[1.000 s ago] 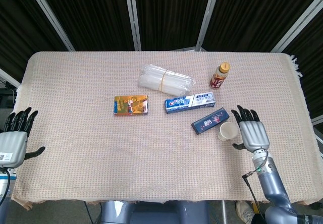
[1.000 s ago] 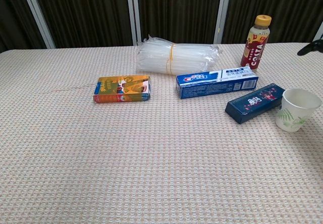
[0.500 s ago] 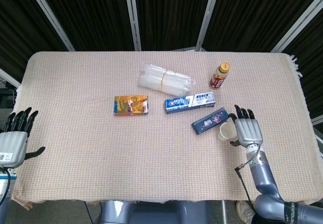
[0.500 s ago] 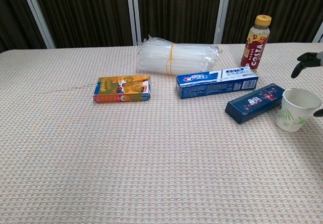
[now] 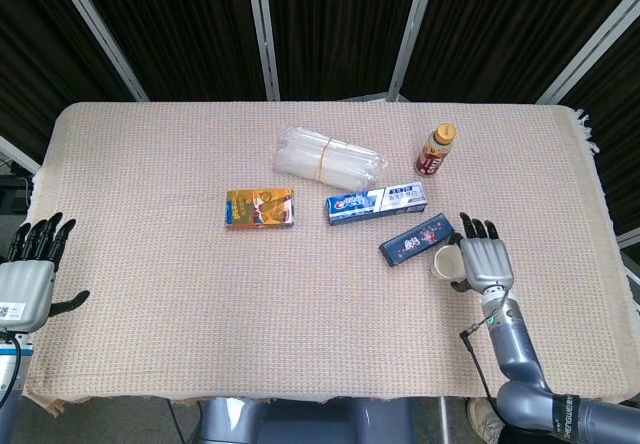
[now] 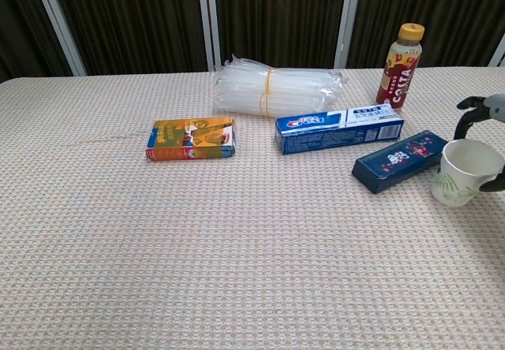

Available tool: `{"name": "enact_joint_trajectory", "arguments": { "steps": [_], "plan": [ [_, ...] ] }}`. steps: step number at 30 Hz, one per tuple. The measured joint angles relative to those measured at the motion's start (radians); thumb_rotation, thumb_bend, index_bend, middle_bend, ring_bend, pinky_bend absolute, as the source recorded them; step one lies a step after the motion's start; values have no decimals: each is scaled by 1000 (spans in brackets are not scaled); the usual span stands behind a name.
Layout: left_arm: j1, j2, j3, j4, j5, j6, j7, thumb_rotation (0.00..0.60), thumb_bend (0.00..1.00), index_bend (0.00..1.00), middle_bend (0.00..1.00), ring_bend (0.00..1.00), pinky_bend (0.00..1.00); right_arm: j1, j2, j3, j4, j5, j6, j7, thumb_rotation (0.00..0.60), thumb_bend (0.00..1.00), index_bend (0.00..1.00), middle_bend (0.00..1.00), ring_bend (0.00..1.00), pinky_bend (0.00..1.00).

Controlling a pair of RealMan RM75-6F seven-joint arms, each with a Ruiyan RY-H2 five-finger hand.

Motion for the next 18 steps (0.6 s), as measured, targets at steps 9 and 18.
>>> {"name": "enact_joint_trajectory", "arguments": {
  "steps": [9,18],
  "plan": [
    [-1,1,0,0,0,-2,-2,600,14,0,0,0,0,-1,-24,0,14,-33,22,27,600,235,470,121,0,0],
    [-1,1,-1,-2,-2,-1,2,600,13,0,0,0,0,-33,42,15,-110,-50,12,145,600,240,471,123,0,0]
  ]
}}
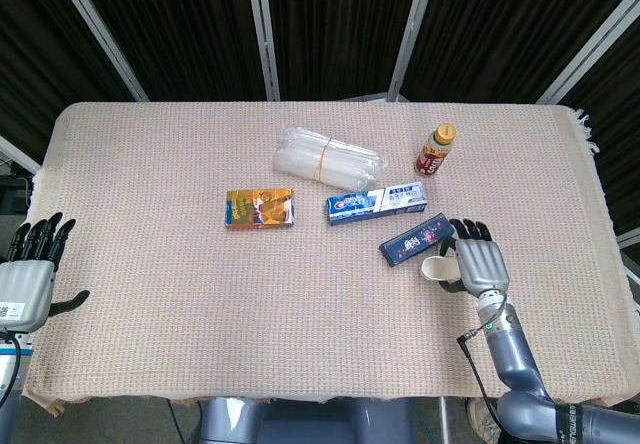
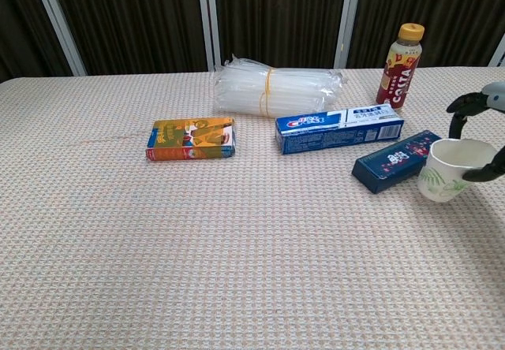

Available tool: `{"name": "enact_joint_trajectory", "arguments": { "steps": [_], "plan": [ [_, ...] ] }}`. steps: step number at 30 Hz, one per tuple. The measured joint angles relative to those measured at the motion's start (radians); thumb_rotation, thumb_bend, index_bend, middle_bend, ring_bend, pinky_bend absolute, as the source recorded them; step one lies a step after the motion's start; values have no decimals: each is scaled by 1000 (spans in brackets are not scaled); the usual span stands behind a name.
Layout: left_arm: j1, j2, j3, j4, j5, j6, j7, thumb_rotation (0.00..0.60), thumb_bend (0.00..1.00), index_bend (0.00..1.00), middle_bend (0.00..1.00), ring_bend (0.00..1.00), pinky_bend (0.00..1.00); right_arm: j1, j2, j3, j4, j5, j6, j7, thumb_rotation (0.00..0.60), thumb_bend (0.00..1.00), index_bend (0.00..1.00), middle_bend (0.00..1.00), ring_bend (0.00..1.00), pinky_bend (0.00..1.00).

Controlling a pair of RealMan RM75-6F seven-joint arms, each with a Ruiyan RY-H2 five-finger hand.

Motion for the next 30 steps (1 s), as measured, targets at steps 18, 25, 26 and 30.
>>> {"name": "enact_joint_trajectory", "arguments": {
  "steps": [18,25,26,30],
  "plan": [
    [1,-3,-1,-3,-5,2,8,600,14,0,0,0,0,-49,43,-10,-46,-21,-140,258,600,239,471,123,0,0],
    [1,-2,0,-1,-2,2,4,600,15,0,0,0,0,-40,42,-29,4,21,-125,211,600,238,471,121,0,0],
    [1,-2,0,-1,-2,2,4,600,15,0,0,0,0,-38,43,-31,12,26,-121,203,600,239,472,119,0,0],
    [0,-2,-1,-2,-2,2,4,600,13,0,0,0,0,-32,37,-37,54,64,-89,158,600,238,471,97,0,0]
  ]
}}
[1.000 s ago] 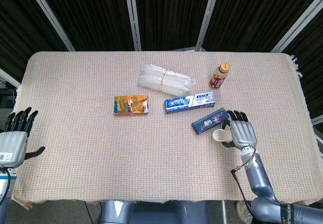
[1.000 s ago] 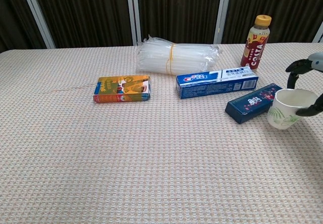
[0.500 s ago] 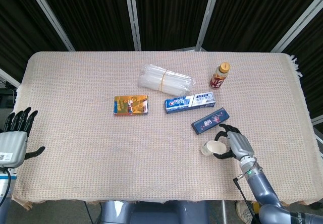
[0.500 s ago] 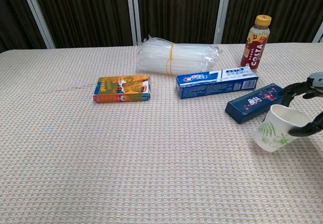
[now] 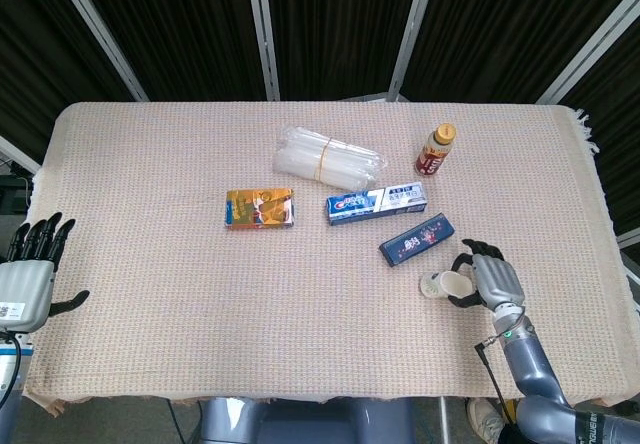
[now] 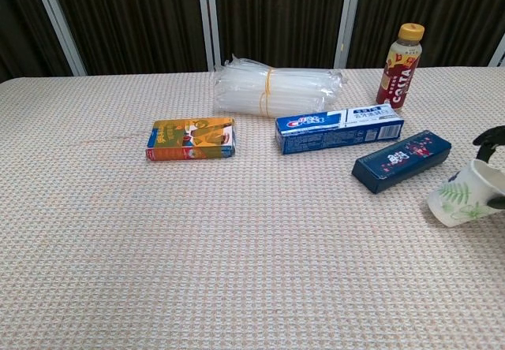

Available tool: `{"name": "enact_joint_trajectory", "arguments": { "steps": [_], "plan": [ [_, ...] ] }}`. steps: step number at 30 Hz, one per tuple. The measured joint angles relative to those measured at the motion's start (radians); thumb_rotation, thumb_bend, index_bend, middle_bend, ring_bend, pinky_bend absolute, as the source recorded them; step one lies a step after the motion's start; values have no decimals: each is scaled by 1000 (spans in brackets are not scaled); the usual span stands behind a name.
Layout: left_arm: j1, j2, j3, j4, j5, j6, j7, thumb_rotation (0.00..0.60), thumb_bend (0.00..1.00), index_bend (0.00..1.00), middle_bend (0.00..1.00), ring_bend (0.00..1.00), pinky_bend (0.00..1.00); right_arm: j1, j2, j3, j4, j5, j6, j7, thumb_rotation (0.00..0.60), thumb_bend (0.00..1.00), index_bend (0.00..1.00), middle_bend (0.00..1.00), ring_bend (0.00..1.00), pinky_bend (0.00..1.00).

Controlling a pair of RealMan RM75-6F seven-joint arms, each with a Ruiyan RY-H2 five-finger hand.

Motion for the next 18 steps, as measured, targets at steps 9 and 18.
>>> {"name": "enact_joint_trajectory", "arguments": {
  "steps": [9,18],
  "plan": [
    [1,-1,0,0,0,2,0,600,13,0,0,0,0,16,-13,-6,42,96,54,-99,600,236,401,16,0,0],
    [1,0,1,0,1,1,0,600,14,0,0,0,0,40,-22,-16,48,186,116,-230,600,217,45,0,0,0]
  ]
}}
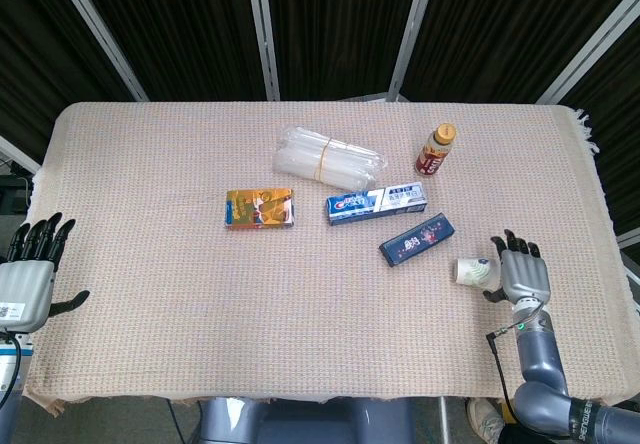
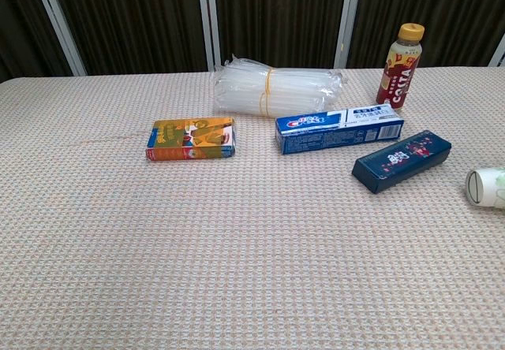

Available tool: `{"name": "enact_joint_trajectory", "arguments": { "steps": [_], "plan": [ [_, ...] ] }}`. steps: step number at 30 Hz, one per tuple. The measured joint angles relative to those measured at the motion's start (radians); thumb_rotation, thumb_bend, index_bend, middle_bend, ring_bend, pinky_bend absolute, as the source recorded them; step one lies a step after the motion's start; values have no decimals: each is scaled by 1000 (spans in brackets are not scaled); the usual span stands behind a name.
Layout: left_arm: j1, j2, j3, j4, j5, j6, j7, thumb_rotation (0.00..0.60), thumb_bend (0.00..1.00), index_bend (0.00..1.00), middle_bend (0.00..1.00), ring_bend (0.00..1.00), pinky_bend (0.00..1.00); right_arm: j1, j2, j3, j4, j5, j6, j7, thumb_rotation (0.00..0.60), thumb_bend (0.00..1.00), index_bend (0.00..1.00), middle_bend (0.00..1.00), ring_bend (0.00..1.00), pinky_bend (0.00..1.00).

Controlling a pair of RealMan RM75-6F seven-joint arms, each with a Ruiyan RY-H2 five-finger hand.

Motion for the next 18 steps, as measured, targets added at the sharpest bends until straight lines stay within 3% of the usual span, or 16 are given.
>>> {"name": "enact_joint_trajectory", "arguments": {
  "steps": [6,8,11,18],
  "plan": [
    [1,0,0,0,0,1,-1,600,14,0,0,0,0,9,-8,-5,-12,19,6,-33,600,204,52,0,0,0],
    [0,0,0,0,0,1,0,600,14,0,0,0,0,9,-11,-6,-14,5,10,-32,600,201,97,0,0,0],
    [1,-1,0,0,0,1,2,600,14,0,0,0,0,6,-22,-13,-14,-46,30,-33,600,194,196,0,0,0],
    [0,-1,0,0,0,1,0,600,13,0,0,0,0,0,-90,-41,35,-220,115,-50,600,192,302,0,0,0]
  ]
}}
